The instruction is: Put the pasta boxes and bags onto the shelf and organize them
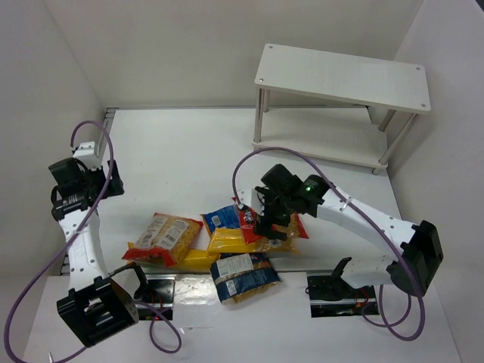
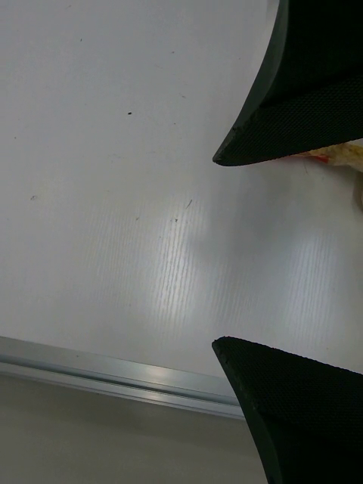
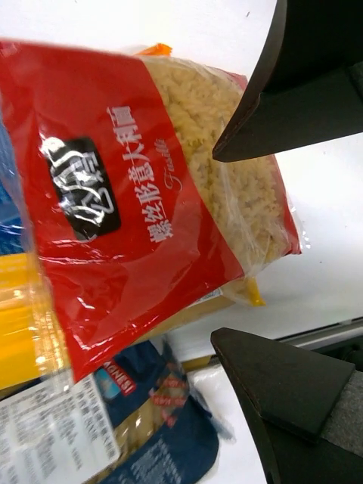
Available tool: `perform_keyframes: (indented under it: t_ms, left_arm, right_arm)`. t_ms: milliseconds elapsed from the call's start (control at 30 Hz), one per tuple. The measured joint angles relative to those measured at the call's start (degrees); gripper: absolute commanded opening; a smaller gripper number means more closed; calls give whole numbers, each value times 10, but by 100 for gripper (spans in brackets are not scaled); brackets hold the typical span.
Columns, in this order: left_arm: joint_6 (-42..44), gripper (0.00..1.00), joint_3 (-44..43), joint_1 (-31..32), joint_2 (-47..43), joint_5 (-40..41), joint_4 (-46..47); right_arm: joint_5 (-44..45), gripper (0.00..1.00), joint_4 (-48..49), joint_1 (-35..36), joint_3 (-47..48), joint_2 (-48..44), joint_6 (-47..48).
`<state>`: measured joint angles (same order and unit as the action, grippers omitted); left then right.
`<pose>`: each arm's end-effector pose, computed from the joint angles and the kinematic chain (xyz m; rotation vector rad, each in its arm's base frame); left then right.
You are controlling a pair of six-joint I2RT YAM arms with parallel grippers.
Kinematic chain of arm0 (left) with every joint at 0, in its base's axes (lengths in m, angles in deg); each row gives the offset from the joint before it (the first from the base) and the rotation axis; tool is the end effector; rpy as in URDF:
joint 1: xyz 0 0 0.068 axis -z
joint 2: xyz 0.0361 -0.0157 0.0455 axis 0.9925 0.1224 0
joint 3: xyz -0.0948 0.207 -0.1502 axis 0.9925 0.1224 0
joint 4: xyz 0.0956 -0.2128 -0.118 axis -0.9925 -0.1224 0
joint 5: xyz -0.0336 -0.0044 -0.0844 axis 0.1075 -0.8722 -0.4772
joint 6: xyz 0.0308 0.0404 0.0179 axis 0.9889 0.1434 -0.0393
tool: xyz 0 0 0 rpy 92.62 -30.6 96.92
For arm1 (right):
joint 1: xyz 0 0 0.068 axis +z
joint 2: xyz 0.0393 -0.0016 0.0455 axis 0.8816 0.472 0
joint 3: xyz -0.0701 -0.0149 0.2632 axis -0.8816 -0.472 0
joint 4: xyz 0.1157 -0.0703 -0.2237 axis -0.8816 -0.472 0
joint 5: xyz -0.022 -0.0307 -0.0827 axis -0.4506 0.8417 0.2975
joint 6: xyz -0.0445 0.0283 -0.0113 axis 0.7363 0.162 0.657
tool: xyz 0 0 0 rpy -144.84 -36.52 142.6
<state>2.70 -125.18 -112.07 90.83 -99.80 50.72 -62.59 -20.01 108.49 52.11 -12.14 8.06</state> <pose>0.1910 0.0977 0.3011 -0.3280 2.1160 0.1138 0.1619 0.1858 0.2780 -1.8440 1.9271 0.4291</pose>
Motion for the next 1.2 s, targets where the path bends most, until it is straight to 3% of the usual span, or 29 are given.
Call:
perform_keyframes:
  t_ms: [200,533,967,1033,1100,1133,1200]
  left_arm:
    - [0,99,0,-20,-1,-7,0]
    - [0,99,0,-41,-9,-17,0]
    - [0,99,0,-45,-12,-26,0]
    - [0,99,0,-46,-12,-26,0]
    - [0,99,0,-48,-12,-26,0]
    - [0,99,0,-49,-12,-26,0]
    - [0,99,0,-49,-12,-26,0]
  right_arm:
    - [84,99,13,45,-53,-1,0]
    - [195,99,105,50,-96,6,-13]
    - [221,99,195,50,-118,52,-26]
    - [221,87,212,50,-124,60,-26]
    - [225,66,226,50,-125,69,-23]
    - [230,33,236,49,-125,74,-21]
    - [254,8,247,50,-113,86,-13]
